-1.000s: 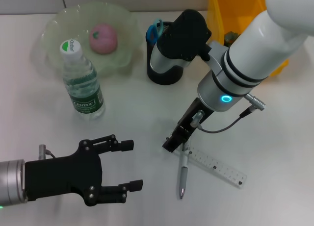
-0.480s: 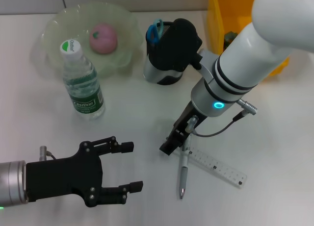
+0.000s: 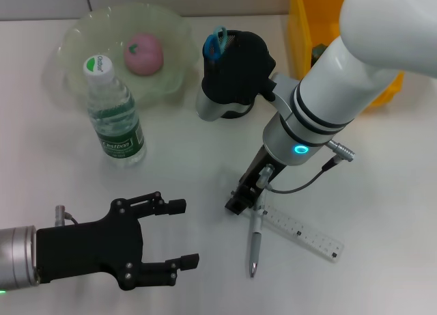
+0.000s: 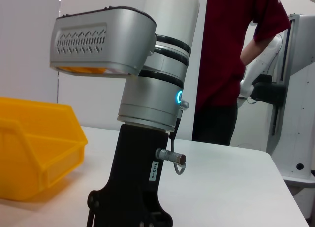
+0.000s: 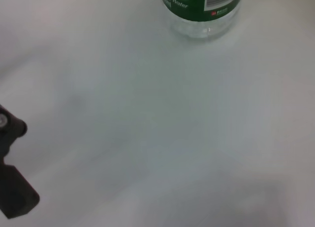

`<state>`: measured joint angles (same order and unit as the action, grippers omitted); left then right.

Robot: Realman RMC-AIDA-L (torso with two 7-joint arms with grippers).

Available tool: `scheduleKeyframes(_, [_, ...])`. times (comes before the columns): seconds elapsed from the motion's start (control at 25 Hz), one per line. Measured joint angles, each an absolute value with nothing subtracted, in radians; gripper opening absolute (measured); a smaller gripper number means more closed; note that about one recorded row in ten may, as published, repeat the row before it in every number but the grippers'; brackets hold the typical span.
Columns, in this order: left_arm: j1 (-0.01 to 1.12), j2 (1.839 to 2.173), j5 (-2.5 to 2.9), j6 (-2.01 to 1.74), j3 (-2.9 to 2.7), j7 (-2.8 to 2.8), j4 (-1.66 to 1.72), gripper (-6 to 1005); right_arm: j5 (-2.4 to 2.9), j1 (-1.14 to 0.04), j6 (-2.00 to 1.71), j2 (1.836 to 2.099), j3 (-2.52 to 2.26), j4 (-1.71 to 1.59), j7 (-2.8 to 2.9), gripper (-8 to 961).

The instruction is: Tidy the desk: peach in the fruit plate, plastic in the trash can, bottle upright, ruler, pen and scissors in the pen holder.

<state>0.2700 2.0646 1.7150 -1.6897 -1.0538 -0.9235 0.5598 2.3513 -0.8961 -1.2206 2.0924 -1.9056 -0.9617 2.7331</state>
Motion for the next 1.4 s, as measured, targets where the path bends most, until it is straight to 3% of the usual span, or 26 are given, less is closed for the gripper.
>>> scheduleKeyframes(0.48, [0.27, 2.065, 1.715, -1.686, -1.054, -0.922, 0.558, 802, 2.347, -0.909, -1.222, 2.092, -1.908, -0.951, 2.736, 414])
scheduleKeyframes(0.84, [0.271, 2.065, 1.715, -1.686, -1.054, -0.922, 0.558, 801, 2.355, -0.869, -1.282, 2.088, -1.817, -1.061, 2.744, 378])
scheduleKeyframes(1.16, [0.272, 2.065, 1.714, -1.687, -1.054, -0.922, 0.558, 801, 2.454, -0.698, -1.33, 2.086, -1.497, -1.567, 2.693, 379])
scheduleKeyframes(1.4, [0.272, 2.065, 1.709, -1.687, -1.053, -0.922, 0.558, 801, 2.042, -0.453, -0.879, 2.091, -1.481, -1.62, 2.268, 379])
